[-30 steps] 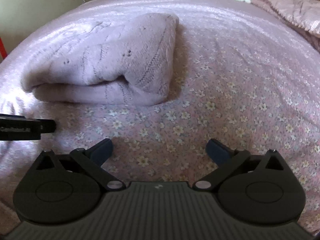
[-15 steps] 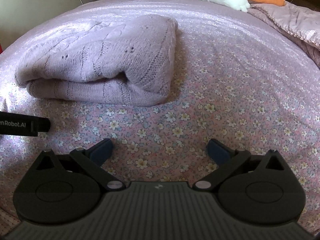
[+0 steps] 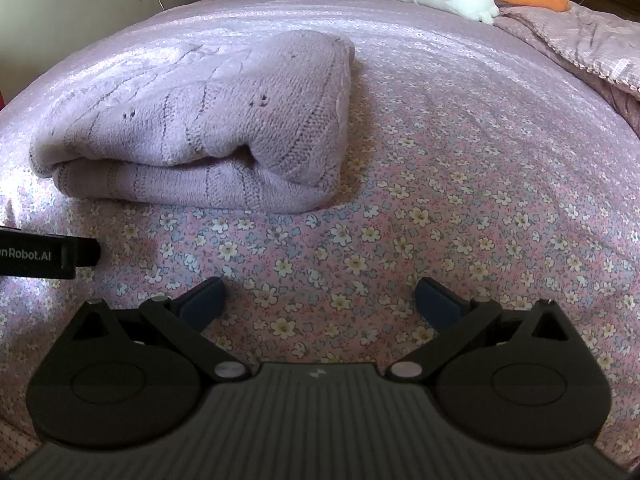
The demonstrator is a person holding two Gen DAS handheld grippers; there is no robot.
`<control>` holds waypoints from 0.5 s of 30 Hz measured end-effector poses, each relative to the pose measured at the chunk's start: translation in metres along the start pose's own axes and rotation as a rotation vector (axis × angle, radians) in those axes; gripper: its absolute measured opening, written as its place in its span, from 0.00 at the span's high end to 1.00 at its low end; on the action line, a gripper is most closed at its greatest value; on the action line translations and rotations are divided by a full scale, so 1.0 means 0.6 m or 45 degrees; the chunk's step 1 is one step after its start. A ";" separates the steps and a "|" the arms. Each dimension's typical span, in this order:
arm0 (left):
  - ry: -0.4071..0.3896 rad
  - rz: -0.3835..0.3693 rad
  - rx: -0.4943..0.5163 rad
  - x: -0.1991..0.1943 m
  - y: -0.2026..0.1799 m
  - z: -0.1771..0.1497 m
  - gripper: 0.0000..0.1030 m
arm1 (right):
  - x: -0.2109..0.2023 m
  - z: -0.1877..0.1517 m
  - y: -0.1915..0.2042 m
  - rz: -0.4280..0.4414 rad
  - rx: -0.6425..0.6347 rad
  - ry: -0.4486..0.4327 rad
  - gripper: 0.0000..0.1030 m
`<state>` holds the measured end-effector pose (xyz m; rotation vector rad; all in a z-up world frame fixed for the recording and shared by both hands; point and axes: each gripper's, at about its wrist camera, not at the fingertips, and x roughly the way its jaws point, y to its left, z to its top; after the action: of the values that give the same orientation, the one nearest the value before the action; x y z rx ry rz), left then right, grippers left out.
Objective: Fold small clothes
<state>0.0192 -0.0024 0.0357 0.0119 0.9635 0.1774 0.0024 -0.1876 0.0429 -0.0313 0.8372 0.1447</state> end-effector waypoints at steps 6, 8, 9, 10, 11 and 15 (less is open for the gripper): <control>-0.004 -0.001 0.000 -0.002 -0.002 0.000 0.05 | 0.000 -0.001 0.001 0.000 0.011 -0.004 0.00; -0.006 -0.002 -0.001 -0.003 -0.001 -0.001 0.05 | 0.000 -0.001 0.000 0.002 0.013 -0.003 0.00; -0.007 0.000 0.002 -0.003 -0.002 -0.001 0.04 | 0.000 -0.001 0.000 0.002 0.013 -0.003 0.00; -0.007 0.002 0.005 -0.004 -0.003 -0.002 0.05 | 0.000 -0.001 0.000 0.002 0.014 -0.003 0.00; -0.008 0.003 0.008 -0.004 -0.003 -0.002 0.04 | 0.000 -0.001 0.000 0.002 0.013 -0.004 0.00; -0.011 0.004 0.011 -0.002 -0.003 -0.003 0.04 | -0.001 -0.001 0.000 0.003 0.013 -0.003 0.00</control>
<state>0.0170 -0.0047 0.0356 0.0225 0.9558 0.1759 0.0019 -0.1878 0.0429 -0.0202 0.8358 0.1428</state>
